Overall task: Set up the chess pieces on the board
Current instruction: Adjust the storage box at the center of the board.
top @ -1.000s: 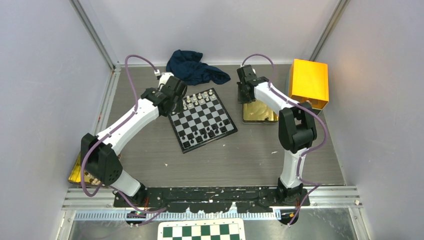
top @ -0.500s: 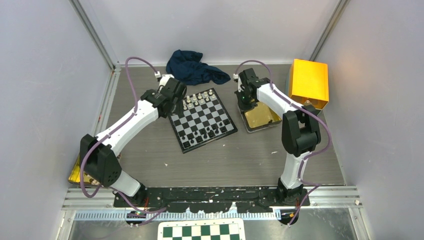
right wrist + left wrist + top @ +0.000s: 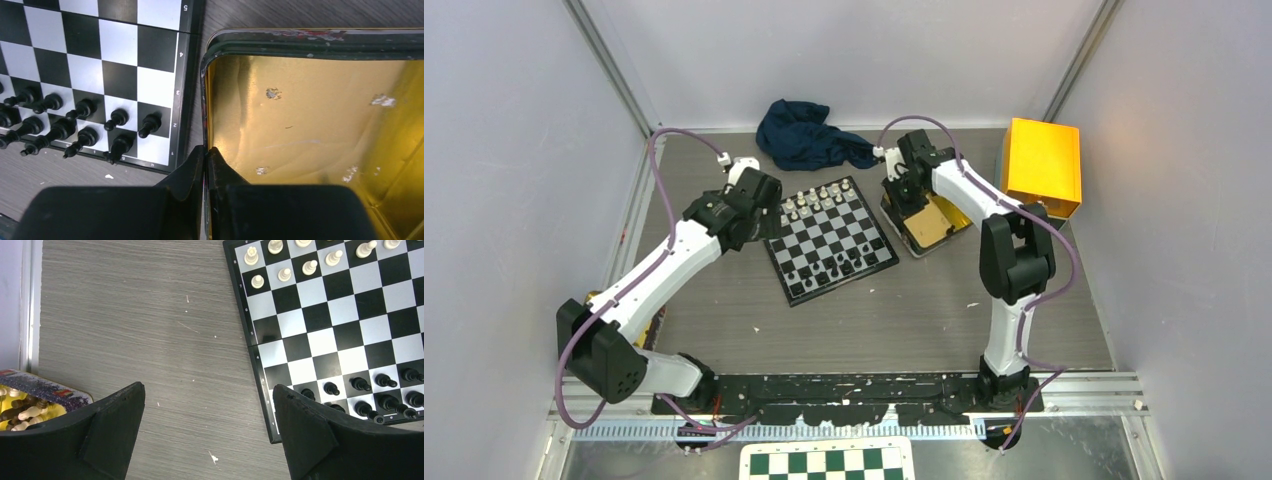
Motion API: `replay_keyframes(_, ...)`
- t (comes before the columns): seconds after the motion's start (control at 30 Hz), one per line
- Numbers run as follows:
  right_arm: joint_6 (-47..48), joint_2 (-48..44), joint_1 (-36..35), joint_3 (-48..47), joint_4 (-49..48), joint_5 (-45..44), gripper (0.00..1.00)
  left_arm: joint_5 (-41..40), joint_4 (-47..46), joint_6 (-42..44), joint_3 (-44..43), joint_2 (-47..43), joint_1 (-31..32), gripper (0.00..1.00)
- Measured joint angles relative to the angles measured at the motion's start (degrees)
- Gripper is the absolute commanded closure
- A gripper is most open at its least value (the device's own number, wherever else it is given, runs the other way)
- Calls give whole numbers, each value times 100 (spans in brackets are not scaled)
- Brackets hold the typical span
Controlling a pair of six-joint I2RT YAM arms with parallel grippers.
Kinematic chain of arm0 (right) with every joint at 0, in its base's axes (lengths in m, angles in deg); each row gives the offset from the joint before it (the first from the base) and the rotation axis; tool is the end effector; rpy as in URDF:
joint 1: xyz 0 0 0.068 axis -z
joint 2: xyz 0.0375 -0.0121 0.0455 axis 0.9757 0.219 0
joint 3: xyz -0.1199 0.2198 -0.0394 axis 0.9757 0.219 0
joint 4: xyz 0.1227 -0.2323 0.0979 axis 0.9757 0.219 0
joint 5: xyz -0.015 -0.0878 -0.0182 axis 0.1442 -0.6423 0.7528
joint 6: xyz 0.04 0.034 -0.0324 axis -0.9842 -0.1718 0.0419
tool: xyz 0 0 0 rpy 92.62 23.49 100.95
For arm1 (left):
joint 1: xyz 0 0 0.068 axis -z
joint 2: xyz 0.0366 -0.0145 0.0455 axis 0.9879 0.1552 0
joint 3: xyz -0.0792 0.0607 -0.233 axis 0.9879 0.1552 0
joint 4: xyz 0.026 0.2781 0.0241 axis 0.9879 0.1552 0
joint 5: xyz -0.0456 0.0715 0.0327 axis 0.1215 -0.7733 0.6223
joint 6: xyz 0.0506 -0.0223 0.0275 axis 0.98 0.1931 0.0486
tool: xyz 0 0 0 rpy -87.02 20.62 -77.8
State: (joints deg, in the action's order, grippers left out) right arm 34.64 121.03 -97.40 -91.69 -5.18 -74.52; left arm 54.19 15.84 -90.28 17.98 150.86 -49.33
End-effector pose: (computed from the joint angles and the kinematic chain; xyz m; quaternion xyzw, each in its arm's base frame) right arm 0.4000 0.1562 0.1926 -0.2672 0.9345 0.1202 0.2021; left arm 0.2707 -0.1383 0.2867 -0.0756 0.9196 0.0812 0.3769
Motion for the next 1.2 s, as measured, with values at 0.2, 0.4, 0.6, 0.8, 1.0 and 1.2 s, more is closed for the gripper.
replay_keyframes(0.2,289,382,-2,-247,157,-44,81,42,-81,0,157,-31,-4,0)
replay_keyframes(0.4,415,494,-2,-247,201,-227,67,44,-168,-2,269,-35,-4,0)
replay_keyframes(0.6,376,485,0,-188,76,-472,55,44,-243,-7,289,-39,-4,0)
replay_keyframes(0.8,-129,170,-2,144,-173,-579,50,94,-240,-50,289,-129,-4,0)
replay_keyframes(1.0,-691,-605,-44,166,-302,-671,50,201,-234,-146,315,-330,-4,0)
replay_keyframes(1.2,-1290,-1257,-63,267,-380,-1086,51,238,-216,-149,450,-525,-4,0)
